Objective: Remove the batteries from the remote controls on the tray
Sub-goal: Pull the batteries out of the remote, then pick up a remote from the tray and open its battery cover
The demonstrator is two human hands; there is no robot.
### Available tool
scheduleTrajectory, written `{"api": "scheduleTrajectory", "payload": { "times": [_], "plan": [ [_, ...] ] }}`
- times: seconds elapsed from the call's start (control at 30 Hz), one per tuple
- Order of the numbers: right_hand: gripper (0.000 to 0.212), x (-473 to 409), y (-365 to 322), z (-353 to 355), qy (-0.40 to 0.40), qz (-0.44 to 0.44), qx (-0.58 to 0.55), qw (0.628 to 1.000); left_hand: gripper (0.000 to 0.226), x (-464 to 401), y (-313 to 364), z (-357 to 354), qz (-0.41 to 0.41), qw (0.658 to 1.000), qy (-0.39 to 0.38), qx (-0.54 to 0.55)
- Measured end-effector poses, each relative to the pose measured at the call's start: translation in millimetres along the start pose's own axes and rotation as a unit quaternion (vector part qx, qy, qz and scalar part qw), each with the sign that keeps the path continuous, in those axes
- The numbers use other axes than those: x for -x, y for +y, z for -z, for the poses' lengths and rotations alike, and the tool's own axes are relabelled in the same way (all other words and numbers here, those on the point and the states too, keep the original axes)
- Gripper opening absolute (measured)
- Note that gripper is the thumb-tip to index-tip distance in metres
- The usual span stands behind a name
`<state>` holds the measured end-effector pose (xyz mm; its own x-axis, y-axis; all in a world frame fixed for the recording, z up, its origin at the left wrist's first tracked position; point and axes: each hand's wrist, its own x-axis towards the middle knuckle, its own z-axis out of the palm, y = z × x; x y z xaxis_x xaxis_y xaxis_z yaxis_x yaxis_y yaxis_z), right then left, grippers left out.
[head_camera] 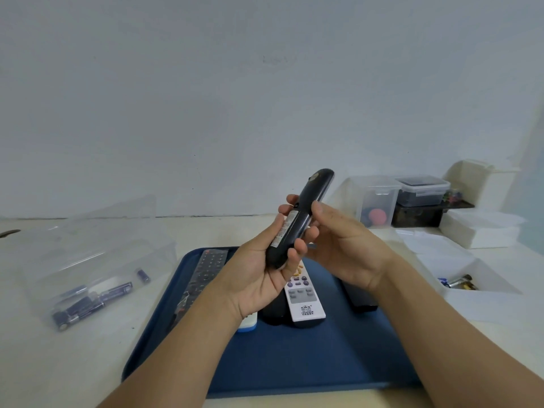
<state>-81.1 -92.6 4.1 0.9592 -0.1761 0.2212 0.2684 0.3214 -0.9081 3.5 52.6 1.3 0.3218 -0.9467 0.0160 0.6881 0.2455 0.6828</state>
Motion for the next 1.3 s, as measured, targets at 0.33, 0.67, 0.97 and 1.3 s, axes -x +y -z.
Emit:
{"api": "scheduleTrajectory", "payload": {
  "times": [0.33, 0.67, 0.97, 1.3],
  "plan": [
    [0.046, 1.2, 3.3, 1.2, 0.325, -0.098, 0.605, 0.720, 0.023, -13.5, 2.6, 45.5, -0.230, 0.549, 0.193, -0.780],
    [0.045, 6.1, 14.9, -6.3, 0.263, -0.127, 0.759, 0.581, 0.048, -17.3, -0.1, 73.1, -0.027, 0.480, 0.151, -0.863],
    [0.053, 19.8, 5.5, -48.0, 0.118, -0.153, 0.788, 0.585, 0.038, -18.3, 2.4, 76.0, -0.051, 0.467, 0.166, -0.867],
    [0.045, 20.5, -0.2, -46.9, 0.091, -0.218, 0.674, 0.700, 0.039, -18.5, 2.8, 80.9, -0.021, 0.491, 0.174, -0.853]
  ]
}}
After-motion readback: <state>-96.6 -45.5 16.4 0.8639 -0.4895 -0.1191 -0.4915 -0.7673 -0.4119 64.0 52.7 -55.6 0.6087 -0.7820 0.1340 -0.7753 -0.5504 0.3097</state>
